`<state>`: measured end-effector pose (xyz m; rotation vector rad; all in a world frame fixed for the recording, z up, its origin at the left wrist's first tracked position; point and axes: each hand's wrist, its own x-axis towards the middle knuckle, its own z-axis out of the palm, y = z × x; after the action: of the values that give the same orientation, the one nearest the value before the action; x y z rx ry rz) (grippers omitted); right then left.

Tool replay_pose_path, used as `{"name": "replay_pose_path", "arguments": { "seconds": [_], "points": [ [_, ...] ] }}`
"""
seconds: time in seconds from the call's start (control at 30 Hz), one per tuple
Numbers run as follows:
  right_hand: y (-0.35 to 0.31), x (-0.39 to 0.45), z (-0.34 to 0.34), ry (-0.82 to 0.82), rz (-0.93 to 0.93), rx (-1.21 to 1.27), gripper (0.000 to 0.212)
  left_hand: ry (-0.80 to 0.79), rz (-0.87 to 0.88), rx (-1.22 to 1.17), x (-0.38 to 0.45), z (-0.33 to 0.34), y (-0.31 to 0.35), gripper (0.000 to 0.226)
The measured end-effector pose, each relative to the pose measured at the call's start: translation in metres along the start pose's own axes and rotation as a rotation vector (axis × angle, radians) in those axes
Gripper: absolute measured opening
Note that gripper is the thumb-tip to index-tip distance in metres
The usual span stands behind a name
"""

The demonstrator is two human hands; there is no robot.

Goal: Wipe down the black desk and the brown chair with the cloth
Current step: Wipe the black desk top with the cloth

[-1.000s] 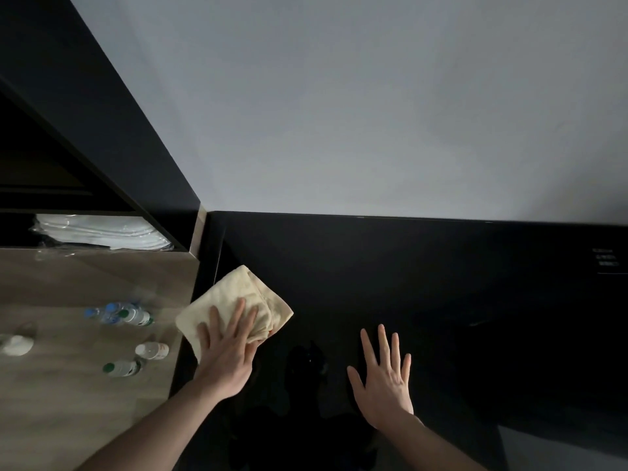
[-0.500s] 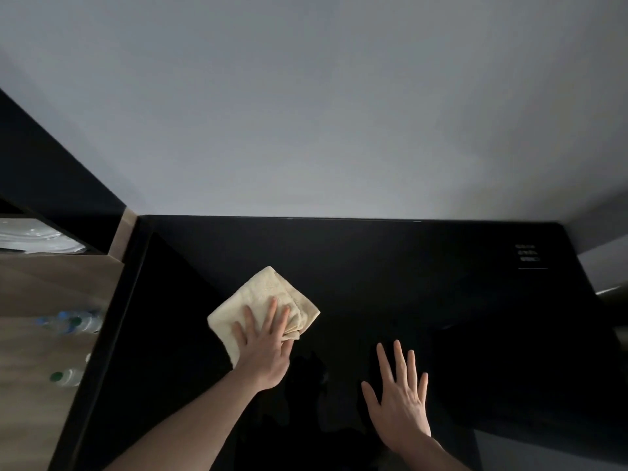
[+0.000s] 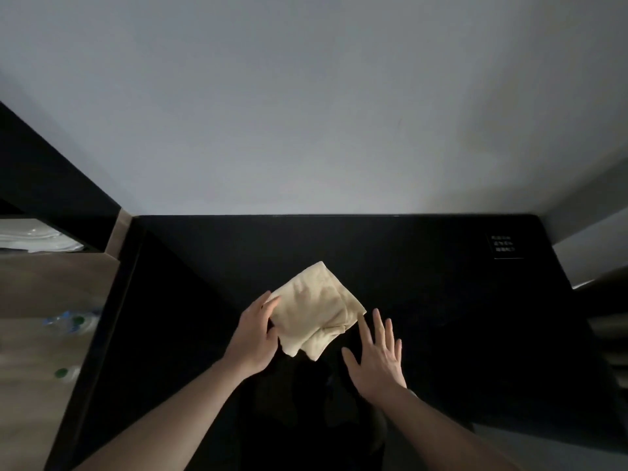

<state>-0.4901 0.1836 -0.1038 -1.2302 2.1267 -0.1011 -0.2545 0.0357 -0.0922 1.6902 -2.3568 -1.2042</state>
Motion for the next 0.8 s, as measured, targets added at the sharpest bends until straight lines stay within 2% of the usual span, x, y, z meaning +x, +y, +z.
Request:
{"name": "replay_pose_path", "arguments": {
  "seconds": [0.07, 0.17, 0.3, 0.47, 0.63, 0.8],
  "points": [
    [-0.042, 0.015, 0.004, -0.017, -0.076, -0.002, 0.088, -0.037, -0.086, 0.118, -0.02, -0.01, -0.035, 0.073],
    [-0.103, 0.037, 0.016, -0.069, -0.134, -0.081, 0.09, -0.06, -0.094, 0.226, -0.041, -0.021, -0.08, 0.081],
    [-0.146, 0.061, 0.037, -0.164, -0.042, -0.109, 0.093, -0.102, -0.095, 0.298, -0.048, -0.022, -0.111, 0.089],
    [-0.12, 0.067, 0.04, -0.175, -0.014, -0.149, 0.092, -0.169, -0.041, 0.353, -0.037, -0.015, -0.105, 0.093],
    [-0.075, 0.066, 0.016, -0.165, 0.008, -0.206, 0.09, -0.266, 0.038, 0.436, -0.017, 0.006, -0.061, 0.098],
    [-0.003, 0.068, -0.019, -0.146, 0.076, -0.173, 0.088, -0.333, 0.058, 0.48, 0.011, 0.034, -0.008, 0.105]
  ]
}}
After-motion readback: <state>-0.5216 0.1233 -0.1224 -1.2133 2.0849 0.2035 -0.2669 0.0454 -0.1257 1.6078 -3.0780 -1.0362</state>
